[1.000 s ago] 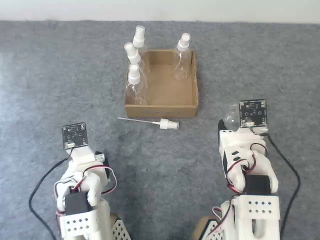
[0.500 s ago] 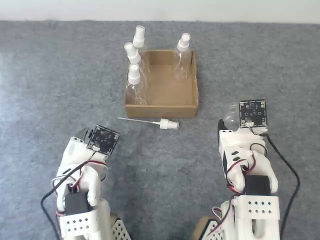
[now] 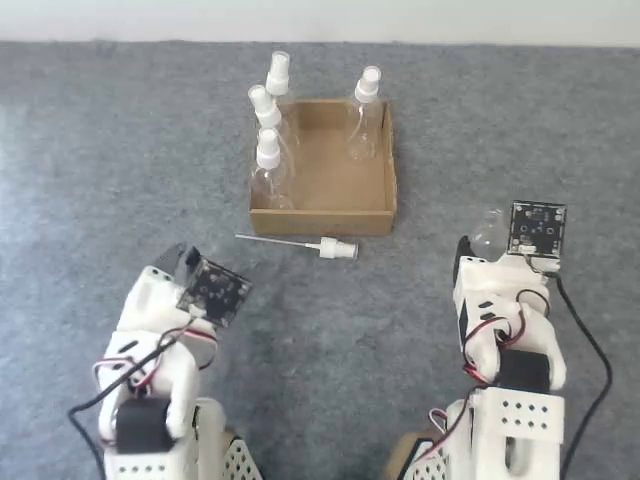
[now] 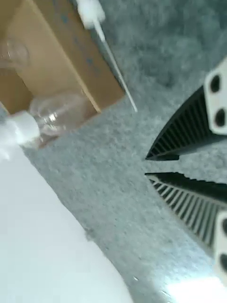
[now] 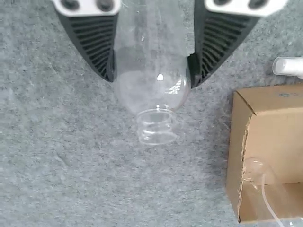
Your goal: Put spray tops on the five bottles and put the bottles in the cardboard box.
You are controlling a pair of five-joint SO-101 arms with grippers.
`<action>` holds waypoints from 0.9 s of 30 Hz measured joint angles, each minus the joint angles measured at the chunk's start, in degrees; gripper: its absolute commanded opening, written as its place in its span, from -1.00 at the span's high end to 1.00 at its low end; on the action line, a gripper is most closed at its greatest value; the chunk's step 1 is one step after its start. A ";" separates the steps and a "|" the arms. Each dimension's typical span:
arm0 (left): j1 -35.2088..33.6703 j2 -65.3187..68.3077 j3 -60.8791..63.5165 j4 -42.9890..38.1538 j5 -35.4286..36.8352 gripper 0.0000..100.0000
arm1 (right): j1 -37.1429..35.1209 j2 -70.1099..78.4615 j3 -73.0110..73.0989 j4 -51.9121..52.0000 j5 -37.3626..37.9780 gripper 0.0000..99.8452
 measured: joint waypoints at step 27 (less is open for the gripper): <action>16.79 49.23 -23.38 8.62 -10.02 0.70 | -0.18 0.00 0.00 0.00 0.00 0.92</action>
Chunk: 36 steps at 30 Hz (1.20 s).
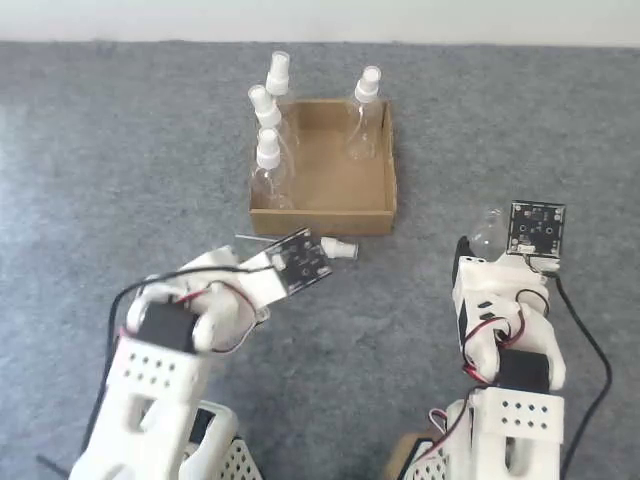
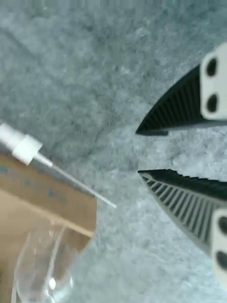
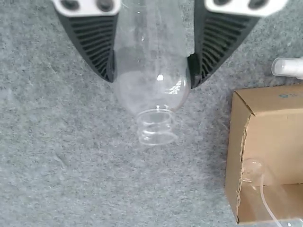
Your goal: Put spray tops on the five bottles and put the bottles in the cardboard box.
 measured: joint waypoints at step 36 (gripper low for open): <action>9.58 52.57 -31.65 0.00 -13.10 0.78 | 6.86 0.00 0.00 -2.64 0.00 0.92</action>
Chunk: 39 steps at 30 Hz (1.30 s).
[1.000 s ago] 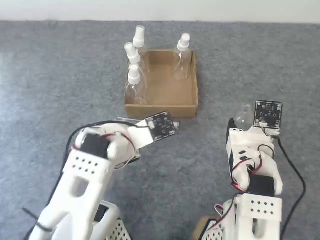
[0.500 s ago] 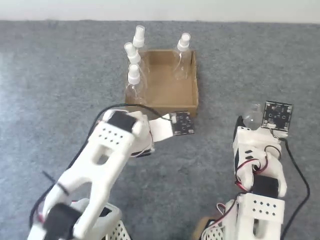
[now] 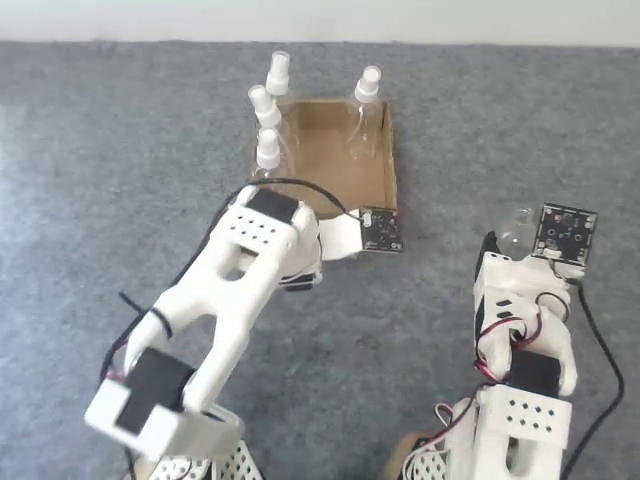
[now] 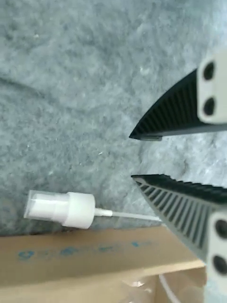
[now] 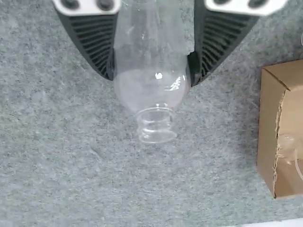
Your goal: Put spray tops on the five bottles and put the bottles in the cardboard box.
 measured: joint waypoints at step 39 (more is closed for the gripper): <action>4.48 29.27 -27.78 0.00 -4.66 0.78 | 0.00 0.00 0.00 0.00 0.00 0.92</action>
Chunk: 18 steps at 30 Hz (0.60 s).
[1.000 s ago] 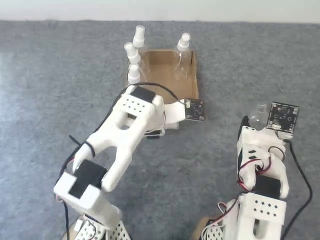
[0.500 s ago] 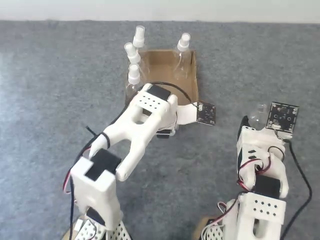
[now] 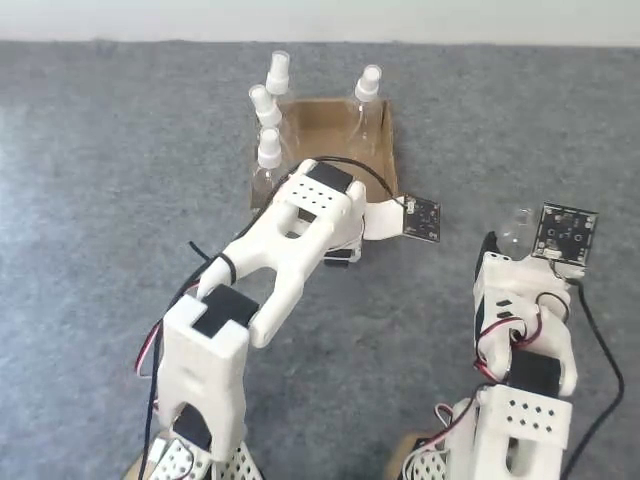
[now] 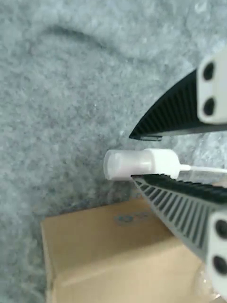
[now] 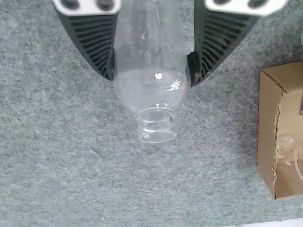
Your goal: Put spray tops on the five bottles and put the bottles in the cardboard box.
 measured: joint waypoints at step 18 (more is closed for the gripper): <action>-0.09 7.21 -6.68 3.60 0.09 0.96 | 0.00 0.00 0.00 0.00 0.00 0.92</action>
